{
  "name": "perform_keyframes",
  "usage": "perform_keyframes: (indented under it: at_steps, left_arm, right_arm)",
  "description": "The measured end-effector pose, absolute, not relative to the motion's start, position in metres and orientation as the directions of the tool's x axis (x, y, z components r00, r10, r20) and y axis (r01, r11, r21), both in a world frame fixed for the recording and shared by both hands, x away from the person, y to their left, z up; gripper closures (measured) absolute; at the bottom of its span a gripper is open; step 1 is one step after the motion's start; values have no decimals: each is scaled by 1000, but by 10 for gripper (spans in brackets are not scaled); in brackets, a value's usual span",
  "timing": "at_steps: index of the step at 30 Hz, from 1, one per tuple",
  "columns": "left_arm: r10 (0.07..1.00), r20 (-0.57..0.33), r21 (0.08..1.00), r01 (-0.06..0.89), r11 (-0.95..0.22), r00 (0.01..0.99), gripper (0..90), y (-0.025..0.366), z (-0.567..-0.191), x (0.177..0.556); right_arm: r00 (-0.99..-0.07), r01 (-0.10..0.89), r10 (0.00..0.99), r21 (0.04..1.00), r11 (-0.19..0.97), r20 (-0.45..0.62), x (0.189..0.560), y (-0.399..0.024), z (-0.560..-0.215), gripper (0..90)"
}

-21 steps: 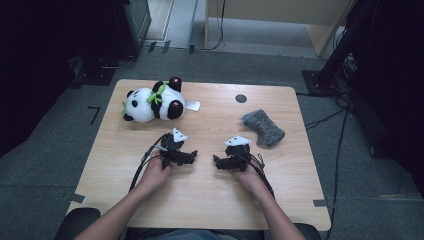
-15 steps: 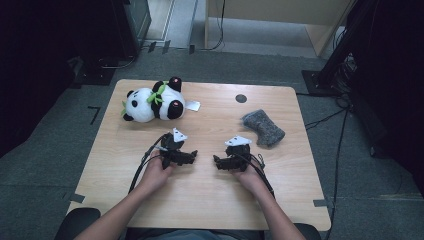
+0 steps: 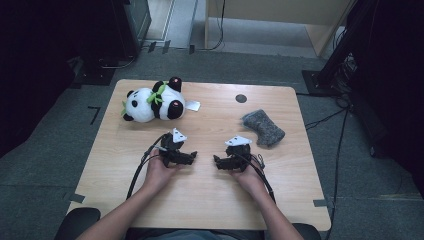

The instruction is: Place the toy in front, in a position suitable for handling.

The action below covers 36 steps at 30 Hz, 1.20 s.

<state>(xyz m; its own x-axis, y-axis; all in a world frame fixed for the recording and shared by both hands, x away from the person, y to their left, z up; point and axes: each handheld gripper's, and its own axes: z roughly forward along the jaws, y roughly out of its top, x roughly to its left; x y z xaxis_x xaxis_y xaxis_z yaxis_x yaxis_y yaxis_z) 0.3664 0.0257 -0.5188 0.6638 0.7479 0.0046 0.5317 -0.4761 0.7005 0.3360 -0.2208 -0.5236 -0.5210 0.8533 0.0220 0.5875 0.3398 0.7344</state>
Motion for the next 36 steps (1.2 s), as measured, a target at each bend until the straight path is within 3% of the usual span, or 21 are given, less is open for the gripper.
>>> perform_keyframes:
  at_steps: [19,24,32,36]
  left_arm:
    - [752,-65,704,564,-431,656,134,43,-501,375]
    - [747,-66,704,561,-435,661,135,48,-491,376]
    - [744,-74,692,571,-441,664,142,54,-486,381]
    - [738,-94,699,573,-429,668,146,59,-479,384]
  right_arm:
    - [-510,592,860,735,332,23,333,-221,-524,109]
    - [-503,599,864,730,329,24,332,-223,-520,210]
    - [-534,580,846,726,369,-4,329,-217,-512,229]
    - [-539,542,842,755,369,-24,325,-219,-502,297]
